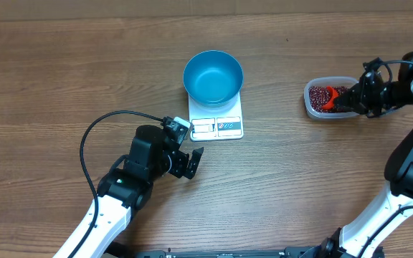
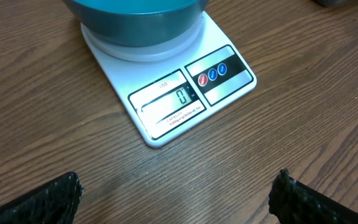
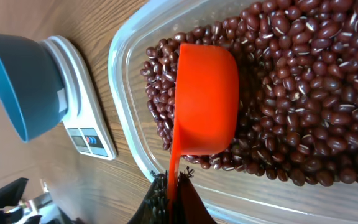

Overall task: Scoop item into bowl and weigh 150g on scale
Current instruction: 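Lower the red scoop with the right gripper into the bean tub, then scoop beans and lift the red scoop out of the tub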

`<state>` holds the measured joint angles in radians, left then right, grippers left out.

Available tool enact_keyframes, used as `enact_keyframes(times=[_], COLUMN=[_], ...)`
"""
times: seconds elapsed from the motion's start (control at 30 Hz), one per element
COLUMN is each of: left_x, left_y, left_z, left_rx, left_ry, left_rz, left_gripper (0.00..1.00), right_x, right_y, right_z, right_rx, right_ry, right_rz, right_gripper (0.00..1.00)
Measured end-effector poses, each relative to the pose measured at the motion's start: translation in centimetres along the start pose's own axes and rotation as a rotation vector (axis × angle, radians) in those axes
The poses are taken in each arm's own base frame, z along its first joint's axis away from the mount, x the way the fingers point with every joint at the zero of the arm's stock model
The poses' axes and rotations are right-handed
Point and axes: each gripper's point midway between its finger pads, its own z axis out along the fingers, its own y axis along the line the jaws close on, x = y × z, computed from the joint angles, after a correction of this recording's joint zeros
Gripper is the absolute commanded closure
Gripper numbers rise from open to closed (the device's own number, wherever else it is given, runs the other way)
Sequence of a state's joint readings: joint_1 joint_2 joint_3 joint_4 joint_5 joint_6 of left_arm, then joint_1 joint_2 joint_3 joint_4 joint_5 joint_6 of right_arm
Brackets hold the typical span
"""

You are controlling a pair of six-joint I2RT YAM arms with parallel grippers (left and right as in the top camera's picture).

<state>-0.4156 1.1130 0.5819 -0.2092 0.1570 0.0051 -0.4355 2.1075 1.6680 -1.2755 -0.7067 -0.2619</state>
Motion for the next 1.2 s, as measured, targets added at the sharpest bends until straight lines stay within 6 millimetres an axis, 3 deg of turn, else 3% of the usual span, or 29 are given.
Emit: enact_keyframes(times=[0.67, 0.97, 1.2], left_x=[0.0, 0.0, 0.0], left_y=[0.0, 0.0, 0.0], left_z=[0.0, 0.0, 0.0], left_rx=[0.000, 0.000, 0.000], left_ry=[0.000, 0.000, 0.000], left_rz=[0.000, 0.000, 0.000], left_gripper=[0.00, 0.00, 0.00], right_x=[-0.4, 0.2, 0.7], right_y=[0.5, -0.2, 0.6], right_z=[-1.6, -3.6, -5.1], right_rx=[-0.178, -0.242, -0.341], right_ry=[-0.067, -0.093, -0.119], right_rz=[0.072, 0.108, 0.095], right_gripper=[0.96, 0.96, 0.96])
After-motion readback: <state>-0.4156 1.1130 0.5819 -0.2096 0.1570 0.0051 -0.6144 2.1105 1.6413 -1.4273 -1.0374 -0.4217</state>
